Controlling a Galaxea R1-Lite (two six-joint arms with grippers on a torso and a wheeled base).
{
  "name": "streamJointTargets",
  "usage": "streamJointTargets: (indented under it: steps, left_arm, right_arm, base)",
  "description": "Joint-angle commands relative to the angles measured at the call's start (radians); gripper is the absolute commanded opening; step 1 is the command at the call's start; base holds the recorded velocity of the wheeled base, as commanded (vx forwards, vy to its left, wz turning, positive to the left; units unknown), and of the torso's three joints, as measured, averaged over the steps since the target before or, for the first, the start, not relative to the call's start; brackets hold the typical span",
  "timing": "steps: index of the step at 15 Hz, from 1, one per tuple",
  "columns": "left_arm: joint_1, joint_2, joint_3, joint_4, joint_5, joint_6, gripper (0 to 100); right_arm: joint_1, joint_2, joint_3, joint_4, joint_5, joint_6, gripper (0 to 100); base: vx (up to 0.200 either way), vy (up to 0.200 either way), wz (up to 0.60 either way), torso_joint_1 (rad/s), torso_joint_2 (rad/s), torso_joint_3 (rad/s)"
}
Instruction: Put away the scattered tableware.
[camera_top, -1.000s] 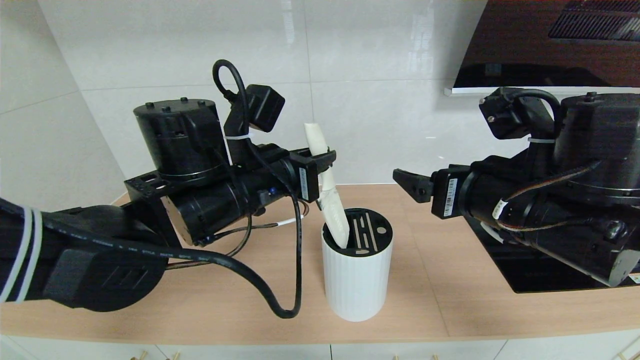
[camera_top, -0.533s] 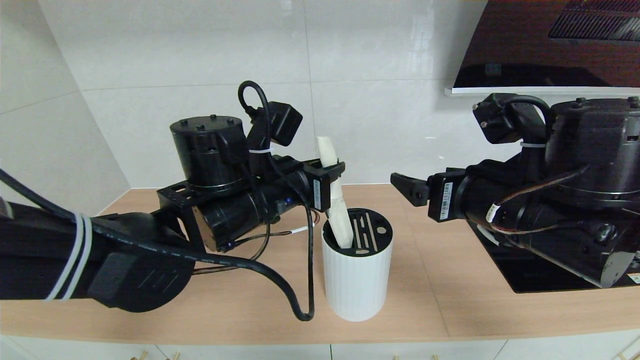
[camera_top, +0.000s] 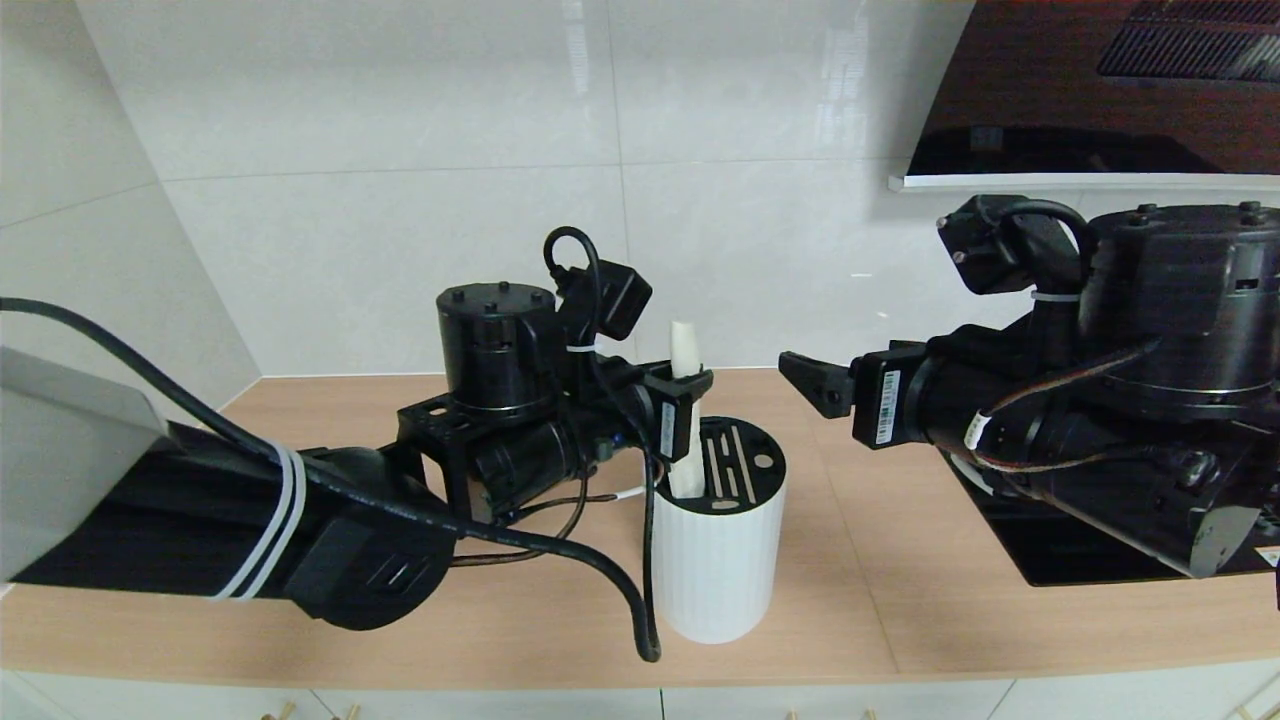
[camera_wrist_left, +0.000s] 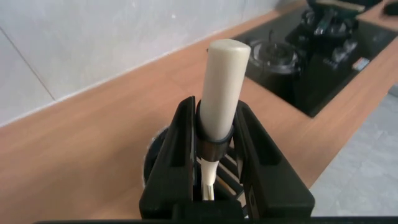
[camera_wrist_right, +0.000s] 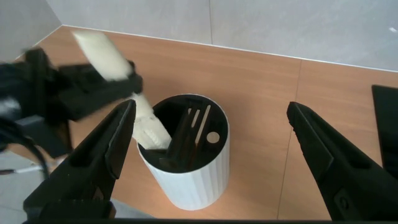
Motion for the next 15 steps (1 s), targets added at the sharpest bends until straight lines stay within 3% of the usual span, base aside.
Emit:
streamJointTargets:
  steps: [1, 13, 15]
  left_arm:
    - [-0.001, 0.024, -0.001, 0.000, -0.001, 0.000, 0]
    - [-0.001, 0.067, -0.001, 0.000, 0.002, 0.000, 0]
    - [-0.001, 0.079, -0.001, 0.000, 0.025, 0.024, 0]
  right_arm:
    - [0.000, 0.001, 0.000, -0.001, 0.000, 0.000, 100]
    - [0.000, 0.006, 0.002, -0.001, 0.000, 0.000, 100]
    - [0.000, 0.006, 0.002, 0.001, 0.000, 0.000, 100]
  base:
    - [0.000, 0.000, 0.00, 0.000, 0.00, 0.000]
    - [0.000, 0.000, 0.00, 0.000, 0.00, 0.000]
    - [0.000, 0.000, 0.00, 0.000, 0.00, 0.000]
